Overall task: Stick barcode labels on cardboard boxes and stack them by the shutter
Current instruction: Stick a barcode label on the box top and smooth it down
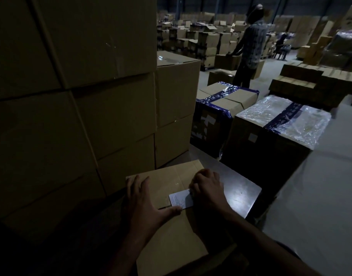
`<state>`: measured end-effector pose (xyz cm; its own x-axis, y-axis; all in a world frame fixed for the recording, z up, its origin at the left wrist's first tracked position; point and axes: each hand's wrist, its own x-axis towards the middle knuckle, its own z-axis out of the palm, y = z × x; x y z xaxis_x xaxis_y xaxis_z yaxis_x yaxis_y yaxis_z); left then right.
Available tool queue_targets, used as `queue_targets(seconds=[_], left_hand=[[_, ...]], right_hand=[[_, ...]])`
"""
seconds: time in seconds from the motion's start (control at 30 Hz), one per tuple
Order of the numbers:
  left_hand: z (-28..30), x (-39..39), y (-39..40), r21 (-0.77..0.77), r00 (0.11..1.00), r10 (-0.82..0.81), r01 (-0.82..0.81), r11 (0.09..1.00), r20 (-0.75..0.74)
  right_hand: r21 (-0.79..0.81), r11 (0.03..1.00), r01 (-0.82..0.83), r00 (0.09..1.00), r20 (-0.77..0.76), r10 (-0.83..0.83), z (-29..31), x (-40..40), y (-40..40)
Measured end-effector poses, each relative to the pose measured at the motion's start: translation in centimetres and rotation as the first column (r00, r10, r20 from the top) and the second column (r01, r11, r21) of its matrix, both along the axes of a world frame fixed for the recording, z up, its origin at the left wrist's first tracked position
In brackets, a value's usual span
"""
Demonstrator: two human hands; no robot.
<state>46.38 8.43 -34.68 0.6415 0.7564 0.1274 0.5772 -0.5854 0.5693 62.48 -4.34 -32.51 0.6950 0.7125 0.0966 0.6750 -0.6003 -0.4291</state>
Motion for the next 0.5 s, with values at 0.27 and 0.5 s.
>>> queue_targets(seconds=[0.27,0.5], left_hand=[[-0.2,0.2,0.2,-0.017,0.999,0.012,-0.012,1.000,-0.030],[-0.4,0.2,0.5,0.017,0.997,0.019,-0.018,1.000,-0.079]], right_hand=[[-0.063,0.998,0.014,0.994,0.107,-0.007,-0.1,-0.3,0.5],[0.022,0.992,-0.121,0.991,0.062,0.119,1.5,-0.7,0.1]])
